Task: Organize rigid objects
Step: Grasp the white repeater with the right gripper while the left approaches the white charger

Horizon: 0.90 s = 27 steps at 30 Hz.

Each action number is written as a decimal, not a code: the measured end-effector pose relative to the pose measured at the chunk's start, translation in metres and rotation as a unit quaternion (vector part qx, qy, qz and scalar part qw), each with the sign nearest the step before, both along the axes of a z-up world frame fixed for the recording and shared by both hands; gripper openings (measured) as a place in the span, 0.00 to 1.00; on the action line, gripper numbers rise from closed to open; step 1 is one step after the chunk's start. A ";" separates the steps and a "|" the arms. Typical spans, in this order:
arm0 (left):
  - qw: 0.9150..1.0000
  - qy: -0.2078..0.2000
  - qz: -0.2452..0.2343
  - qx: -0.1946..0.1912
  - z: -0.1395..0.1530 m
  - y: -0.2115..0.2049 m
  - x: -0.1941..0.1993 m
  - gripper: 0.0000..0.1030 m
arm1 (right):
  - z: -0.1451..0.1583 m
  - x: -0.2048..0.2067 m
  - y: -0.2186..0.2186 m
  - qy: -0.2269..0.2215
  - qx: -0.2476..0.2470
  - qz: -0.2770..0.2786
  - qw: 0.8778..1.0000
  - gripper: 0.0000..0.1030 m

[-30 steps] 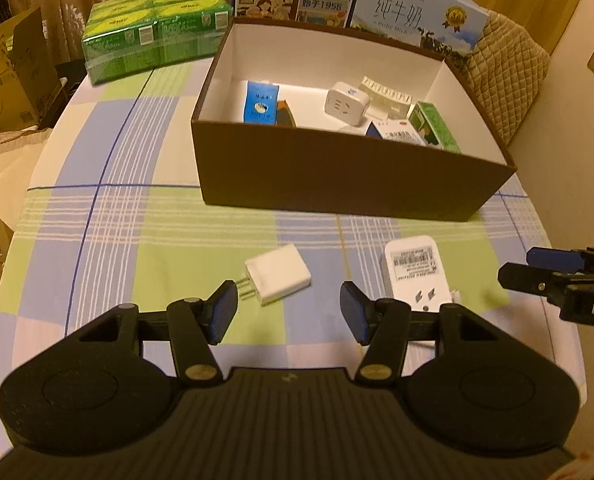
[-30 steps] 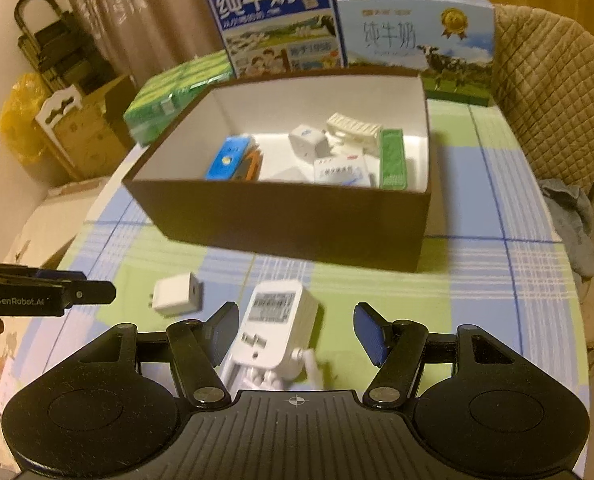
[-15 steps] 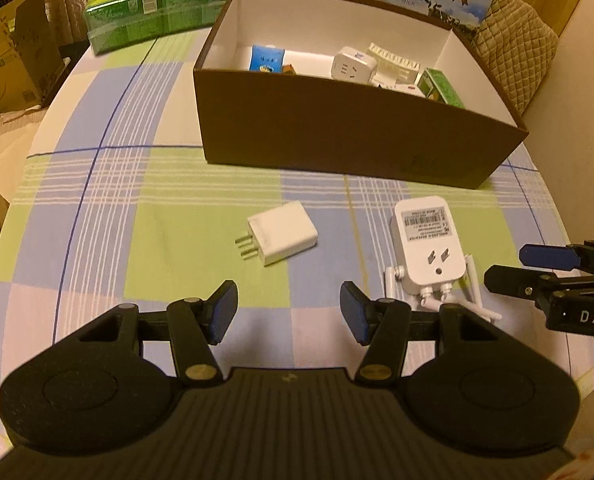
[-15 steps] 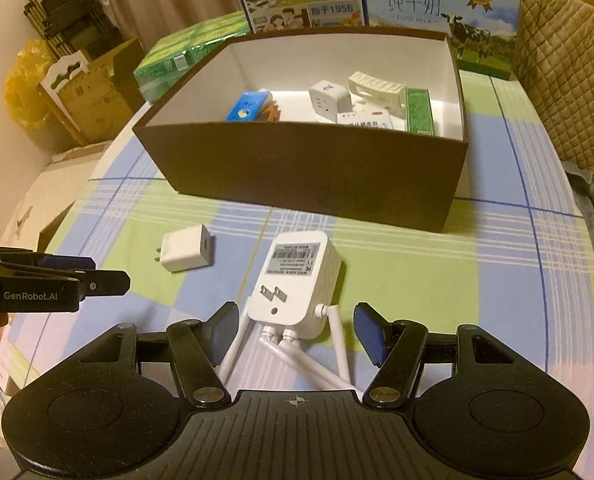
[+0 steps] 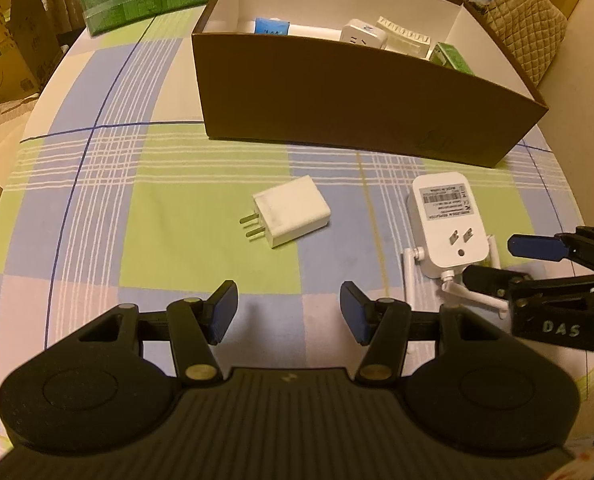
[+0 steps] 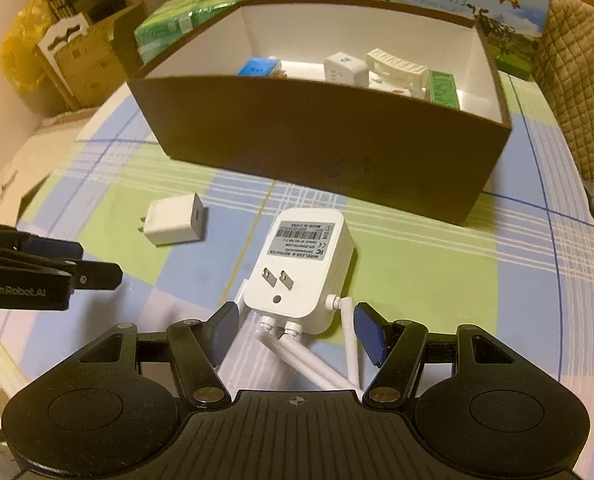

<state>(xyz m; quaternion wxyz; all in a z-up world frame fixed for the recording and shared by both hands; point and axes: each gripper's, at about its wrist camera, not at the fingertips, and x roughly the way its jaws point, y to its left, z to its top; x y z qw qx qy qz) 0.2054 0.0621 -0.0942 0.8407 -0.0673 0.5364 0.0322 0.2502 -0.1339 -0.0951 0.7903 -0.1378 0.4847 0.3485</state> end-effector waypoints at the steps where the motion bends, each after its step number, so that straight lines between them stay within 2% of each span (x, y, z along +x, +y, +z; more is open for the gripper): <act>1: 1.000 0.000 0.000 0.000 -0.001 0.001 0.001 0.51 | -0.003 0.000 0.003 -0.002 -0.005 0.004 1.000 0.59; 6: 1.000 0.002 -0.001 0.002 -0.004 0.003 0.003 0.51 | -0.016 -0.002 0.014 -0.018 -0.031 0.013 0.999 0.59; 14: 1.000 0.008 -0.008 0.001 -0.011 0.003 0.006 0.51 | -0.030 -0.011 0.024 -0.079 -0.057 0.035 0.995 0.59; 19: 1.000 0.006 -0.011 0.001 -0.011 0.003 0.007 0.51 | -0.031 -0.010 0.016 -0.094 -0.058 0.023 0.994 0.59; 27: 1.000 0.001 -0.018 0.001 -0.012 0.004 0.009 0.51 | -0.036 0.007 -0.017 -0.086 -0.066 -0.016 0.994 0.59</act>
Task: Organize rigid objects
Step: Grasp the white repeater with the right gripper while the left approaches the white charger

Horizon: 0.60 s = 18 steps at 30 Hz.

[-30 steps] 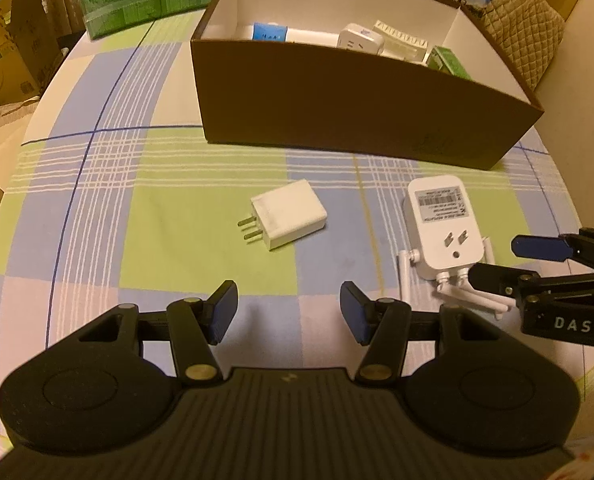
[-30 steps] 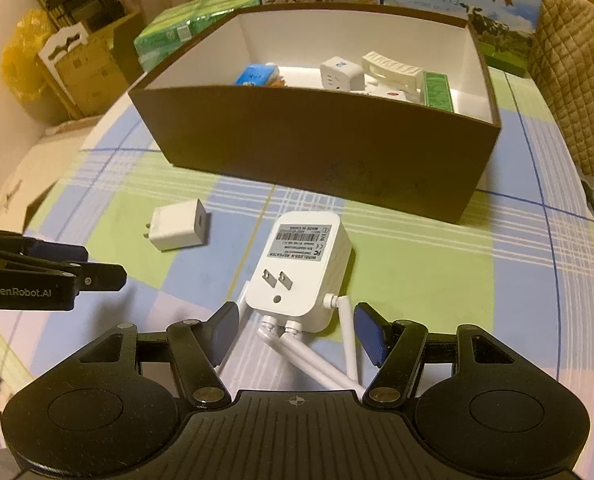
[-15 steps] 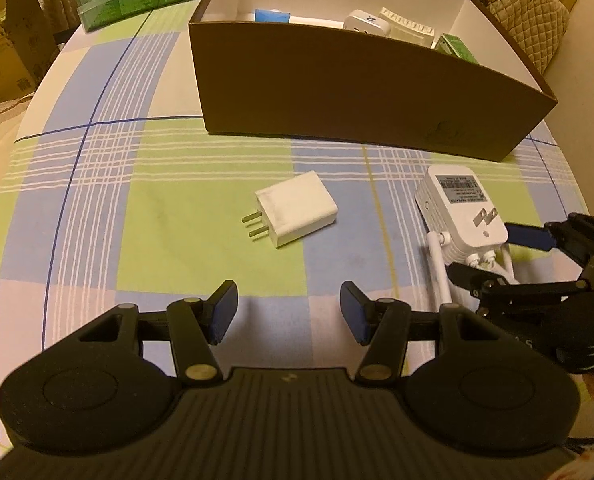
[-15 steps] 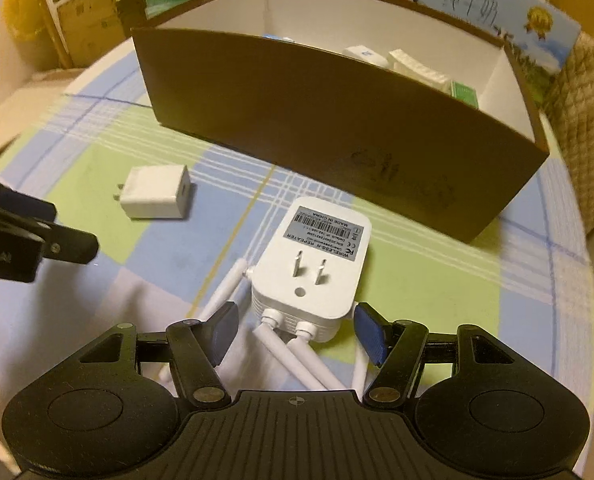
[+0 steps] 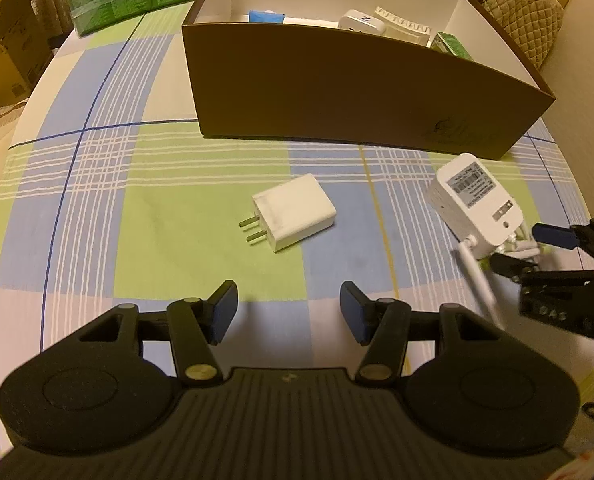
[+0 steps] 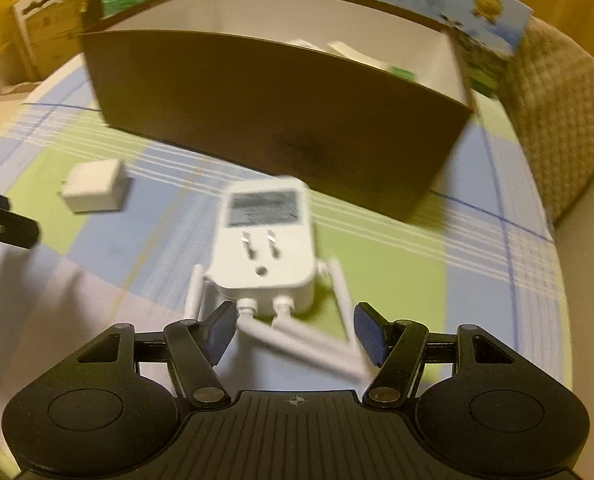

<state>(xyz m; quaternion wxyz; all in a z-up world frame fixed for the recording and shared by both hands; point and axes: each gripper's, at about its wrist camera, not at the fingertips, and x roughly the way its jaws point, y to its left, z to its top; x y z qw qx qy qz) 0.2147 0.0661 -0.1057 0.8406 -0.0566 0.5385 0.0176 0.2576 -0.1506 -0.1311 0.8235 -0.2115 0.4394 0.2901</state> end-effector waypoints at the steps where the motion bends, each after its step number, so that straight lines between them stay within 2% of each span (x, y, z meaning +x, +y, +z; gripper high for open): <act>1: 1.000 -0.002 -0.003 0.000 0.000 0.000 0.000 0.51 | 0.000 0.001 -0.005 -0.001 0.002 0.000 1.000 0.59; 8: 0.998 -0.030 -0.051 0.021 -0.003 0.002 0.008 0.51 | 0.006 0.008 -0.028 0.007 0.008 -0.021 1.000 0.59; 18: 0.985 -0.064 -0.144 0.070 -0.019 -0.001 0.032 0.52 | 0.015 0.006 -0.032 0.019 0.029 -0.027 0.999 0.59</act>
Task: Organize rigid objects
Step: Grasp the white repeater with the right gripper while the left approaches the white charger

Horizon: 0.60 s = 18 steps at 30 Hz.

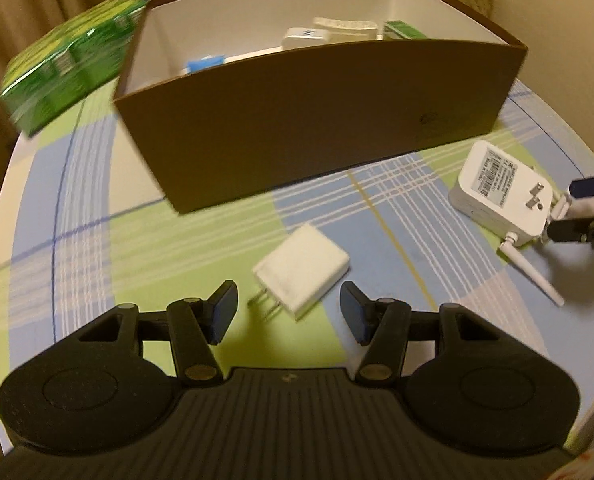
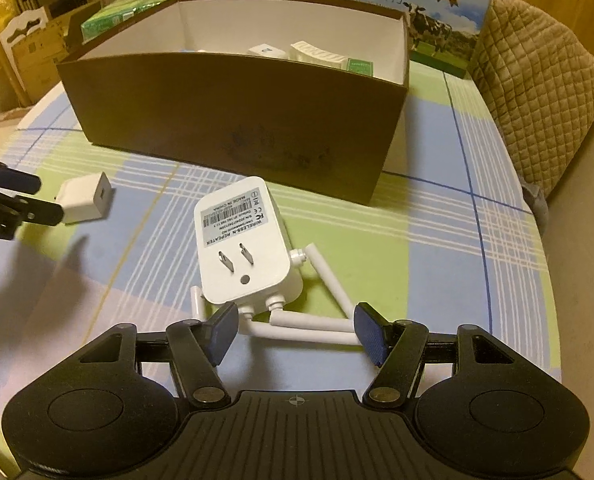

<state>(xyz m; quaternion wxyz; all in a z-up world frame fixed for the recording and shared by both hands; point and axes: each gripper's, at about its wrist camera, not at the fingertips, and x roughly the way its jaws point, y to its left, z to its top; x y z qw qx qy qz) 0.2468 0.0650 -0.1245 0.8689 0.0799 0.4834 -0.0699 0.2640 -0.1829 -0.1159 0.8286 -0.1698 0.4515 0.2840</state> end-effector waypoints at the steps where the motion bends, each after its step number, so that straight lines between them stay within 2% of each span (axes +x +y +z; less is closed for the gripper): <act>1: 1.000 -0.002 -0.008 0.006 -0.002 -0.002 0.003 0.52 | 0.000 0.001 -0.002 0.003 0.002 -0.004 1.000 0.59; 4: 0.999 -0.009 -0.034 0.014 -0.007 -0.008 0.010 0.54 | 0.000 0.004 -0.006 0.011 0.008 -0.015 1.000 0.59; 7: 0.999 -0.012 -0.040 0.022 -0.014 -0.011 0.018 0.57 | 0.002 0.005 -0.009 0.015 0.014 -0.023 1.000 0.59; 11: 0.999 -0.002 -0.034 0.005 -0.020 -0.010 0.027 0.52 | 0.004 0.004 -0.011 0.016 0.020 -0.025 0.999 0.59; 15: 1.000 -0.005 -0.022 -0.001 -0.020 -0.009 0.025 0.47 | 0.006 0.003 -0.010 0.018 0.026 -0.024 0.999 0.59; 18: 1.000 -0.001 0.018 -0.003 -0.019 -0.007 0.021 0.46 | 0.006 0.003 -0.009 0.019 0.029 -0.022 0.999 0.59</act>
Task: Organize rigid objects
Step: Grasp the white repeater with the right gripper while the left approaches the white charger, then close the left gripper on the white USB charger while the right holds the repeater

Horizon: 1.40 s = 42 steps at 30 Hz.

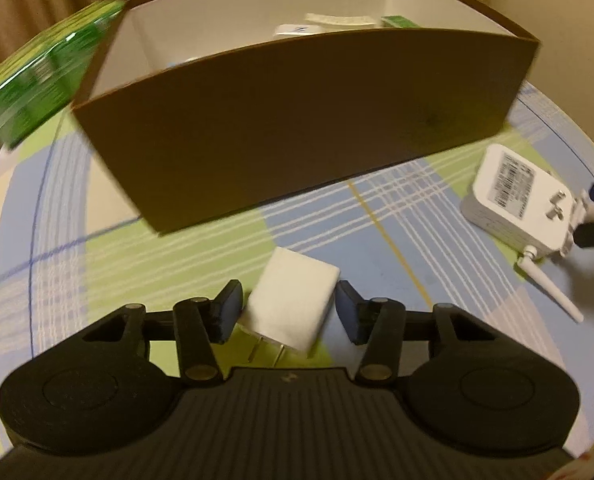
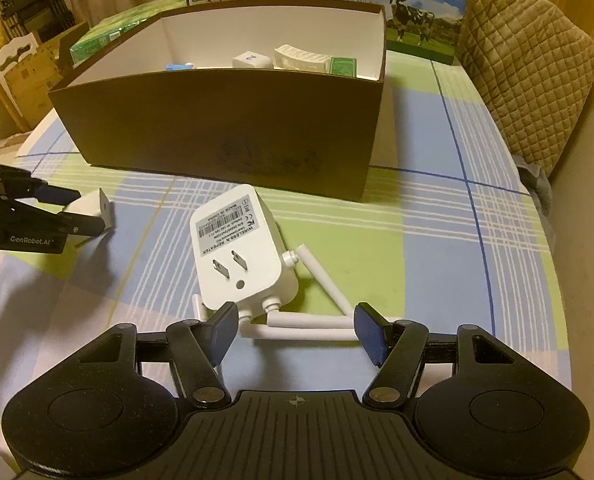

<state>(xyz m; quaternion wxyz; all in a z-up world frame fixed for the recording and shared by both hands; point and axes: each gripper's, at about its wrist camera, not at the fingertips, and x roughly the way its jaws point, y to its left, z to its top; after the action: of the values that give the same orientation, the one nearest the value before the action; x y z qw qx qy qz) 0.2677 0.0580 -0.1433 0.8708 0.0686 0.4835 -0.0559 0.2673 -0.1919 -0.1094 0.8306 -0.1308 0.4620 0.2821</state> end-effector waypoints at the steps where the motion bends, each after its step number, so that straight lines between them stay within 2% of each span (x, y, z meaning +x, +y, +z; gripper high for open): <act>1: 1.000 0.001 0.014 0.000 0.001 0.001 -0.002 0.46 | 0.000 0.001 0.001 0.000 0.000 0.001 1.000 0.59; 8: 0.993 0.014 0.117 0.003 0.004 0.016 -0.024 0.45 | 0.002 0.004 0.011 -0.003 0.008 0.019 1.000 0.59; 15: 0.985 0.023 0.170 -0.004 0.007 0.032 -0.046 0.45 | 0.001 0.002 0.024 -0.025 0.017 0.056 0.998 0.59; 22: 0.983 0.022 0.183 -0.014 0.008 0.033 -0.053 0.44 | -0.012 -0.004 0.047 -0.073 -0.032 0.103 0.992 0.60; 28: 0.982 0.020 0.185 -0.015 0.007 0.034 -0.055 0.44 | -0.028 -0.014 0.062 -0.129 -0.079 0.157 0.976 0.59; 30: 0.982 0.019 0.185 -0.015 0.007 0.034 -0.055 0.44 | -0.033 -0.015 0.063 -0.140 -0.087 0.161 0.973 0.54; 34: 0.983 0.019 0.183 -0.015 0.006 0.034 -0.055 0.44 | -0.035 -0.011 0.060 -0.136 -0.081 0.164 0.974 0.54; 35: 0.983 0.019 0.181 -0.013 0.005 0.034 -0.055 0.44 | -0.035 -0.010 0.060 -0.136 -0.081 0.166 0.973 0.51; 42: 0.983 0.024 0.179 -0.012 -0.001 0.033 -0.052 0.44 | -0.033 -0.011 0.060 -0.135 -0.078 0.172 0.973 0.51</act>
<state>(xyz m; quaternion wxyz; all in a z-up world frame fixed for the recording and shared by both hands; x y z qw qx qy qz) 0.2158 0.0911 -0.1439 0.8554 -0.0307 0.5084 0.0940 0.2563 -0.1322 -0.1424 0.8114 -0.3097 0.3367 0.3639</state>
